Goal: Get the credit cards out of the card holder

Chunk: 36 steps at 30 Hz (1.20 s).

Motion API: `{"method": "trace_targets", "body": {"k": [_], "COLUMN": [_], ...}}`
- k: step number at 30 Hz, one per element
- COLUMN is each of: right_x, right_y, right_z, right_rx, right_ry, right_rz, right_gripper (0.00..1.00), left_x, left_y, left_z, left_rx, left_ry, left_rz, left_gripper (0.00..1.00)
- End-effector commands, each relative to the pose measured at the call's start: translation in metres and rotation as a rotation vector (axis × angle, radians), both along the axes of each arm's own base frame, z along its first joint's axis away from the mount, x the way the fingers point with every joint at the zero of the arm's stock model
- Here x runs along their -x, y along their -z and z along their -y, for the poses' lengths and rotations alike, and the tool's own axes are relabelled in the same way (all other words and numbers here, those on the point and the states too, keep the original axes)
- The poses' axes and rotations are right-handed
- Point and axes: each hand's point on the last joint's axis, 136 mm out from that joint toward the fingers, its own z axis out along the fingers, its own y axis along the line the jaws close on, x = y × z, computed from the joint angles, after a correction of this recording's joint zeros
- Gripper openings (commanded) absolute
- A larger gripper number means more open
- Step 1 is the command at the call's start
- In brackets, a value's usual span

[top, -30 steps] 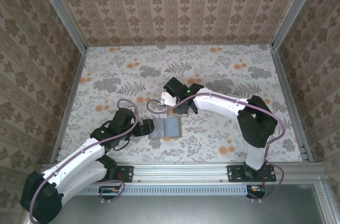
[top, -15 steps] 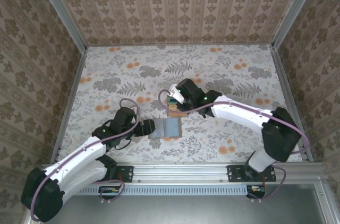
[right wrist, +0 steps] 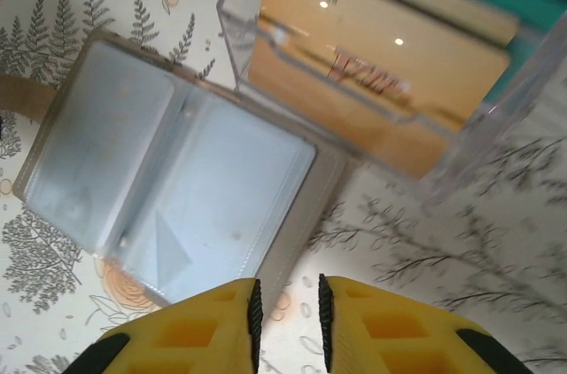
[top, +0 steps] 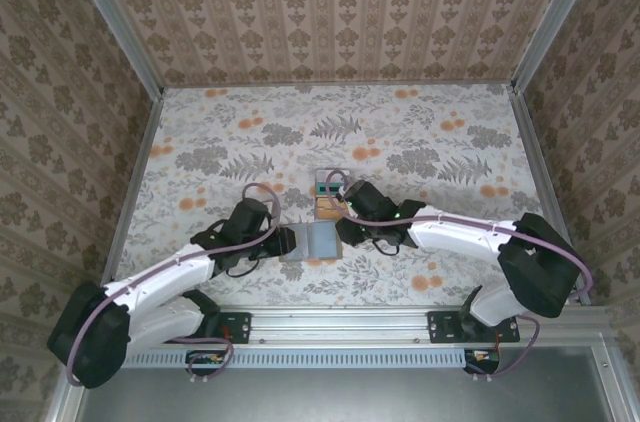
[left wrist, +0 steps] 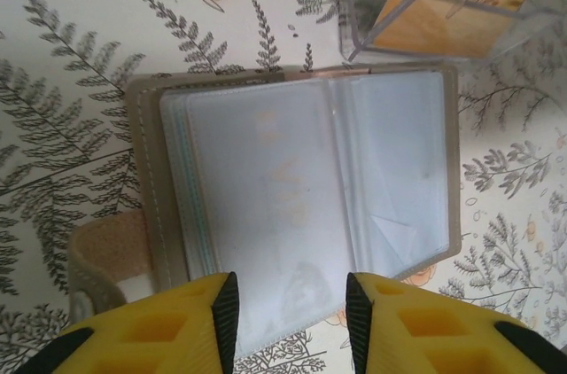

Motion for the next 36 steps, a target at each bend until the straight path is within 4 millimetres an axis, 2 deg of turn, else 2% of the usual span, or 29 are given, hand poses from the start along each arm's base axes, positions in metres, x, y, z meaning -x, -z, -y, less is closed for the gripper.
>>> {"method": "trace_targets", "body": {"k": [1,7,15,36], "right_x": [0.006,0.013,0.018,0.023], "right_y": [0.012,0.037,0.055,0.064], "right_z": [-0.013,-0.015,-0.010,-0.019], "right_rx": [-0.090,-0.077,-0.050,-0.029], "right_ry": [0.068,0.092,0.115,0.103], "right_rz": [-0.072,-0.120,-0.149,-0.169], "right_gripper": [0.27,0.26,0.26,0.26], "left_x": [-0.009,-0.009,-0.008,-0.005], "left_y": [-0.005,0.012,0.020,0.012], "left_z": [0.006,0.000,0.002,0.027], "left_rx": [-0.001,-0.067,-0.079,0.007], "left_ry": [-0.006,-0.021,-0.015,0.063], "left_rz": [0.014,-0.025,-0.051,-0.029], "left_gripper": [0.37,0.36,0.37,0.35]}}
